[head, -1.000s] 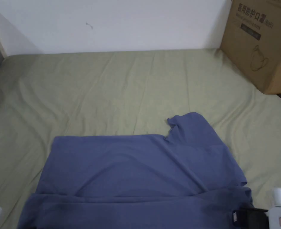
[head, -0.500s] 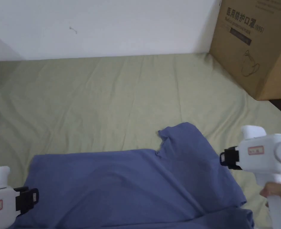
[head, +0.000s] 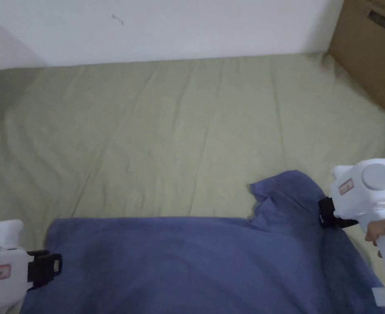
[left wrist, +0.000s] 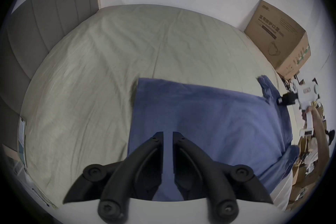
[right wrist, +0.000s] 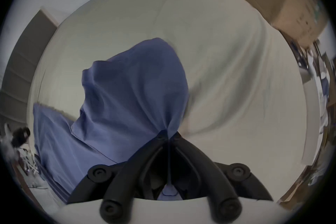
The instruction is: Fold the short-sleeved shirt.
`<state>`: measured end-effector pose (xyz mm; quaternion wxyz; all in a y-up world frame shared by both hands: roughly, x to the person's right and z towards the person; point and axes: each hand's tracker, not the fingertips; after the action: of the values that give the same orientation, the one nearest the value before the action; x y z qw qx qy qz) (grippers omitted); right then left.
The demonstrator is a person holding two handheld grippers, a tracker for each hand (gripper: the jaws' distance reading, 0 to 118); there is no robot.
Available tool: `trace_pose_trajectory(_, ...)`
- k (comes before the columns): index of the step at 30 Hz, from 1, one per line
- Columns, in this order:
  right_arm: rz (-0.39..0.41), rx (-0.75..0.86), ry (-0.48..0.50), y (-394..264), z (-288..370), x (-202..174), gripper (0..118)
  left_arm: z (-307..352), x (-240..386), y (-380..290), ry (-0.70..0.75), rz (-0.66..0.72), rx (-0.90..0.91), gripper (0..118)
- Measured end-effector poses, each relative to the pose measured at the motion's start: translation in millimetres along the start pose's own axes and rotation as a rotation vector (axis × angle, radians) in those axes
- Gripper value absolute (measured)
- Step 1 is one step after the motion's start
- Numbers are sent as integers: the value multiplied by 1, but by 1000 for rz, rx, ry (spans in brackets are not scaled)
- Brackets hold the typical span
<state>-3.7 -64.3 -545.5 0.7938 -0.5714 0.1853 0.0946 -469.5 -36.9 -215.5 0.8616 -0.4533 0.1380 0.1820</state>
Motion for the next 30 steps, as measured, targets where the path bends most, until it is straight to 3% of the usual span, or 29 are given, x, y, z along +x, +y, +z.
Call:
trace_pose_trajectory(1,-18,-23,-34,2,0,-3,0,-10,-11,10,-3,21,0,21)
trace_pose_trajectory(2,-1,-25,-31,4,-1,-5,0,-16,-15,19,-4,31,-5,43)
trace_pose_trajectory(4,-26,-19,-29,0,-4,-3,0,-35,-19,36,20,18,-37,107)
trace_pose_trajectory(5,-29,-8,-26,-2,-2,-4,0,-46,-19,44,44,9,-51,118)
trace_pose_trajectory(10,-70,4,7,-3,-1,6,0,-87,-12,83,90,28,-67,117)
trace_pose_trajectory(12,-71,0,8,-2,-2,6,0,-106,-3,89,95,34,-108,111)
trace_pose_trajectory(13,-69,-1,9,-2,-3,6,0,-115,5,88,105,27,-153,87)
trace_pose_trajectory(15,-72,-3,6,-2,-2,5,0,-131,20,79,248,-20,-217,83)
trace_pose_trajectory(17,-66,1,6,-4,6,1,0,-122,26,78,244,-79,-136,57)
trace_pose_trajectory(20,-65,30,15,-6,22,2,0,-106,31,82,216,-92,-117,39)
trace_pose_trajectory(22,-99,64,56,-8,38,4,0,-96,26,87,172,-53,-116,4)
trace_pose_trajectory(25,-111,109,76,-13,67,8,0,-70,25,88,129,-53,-85,4)
trace_pose_trajectory(30,-53,196,69,-43,131,10,0,4,28,73,83,-101,3,4)
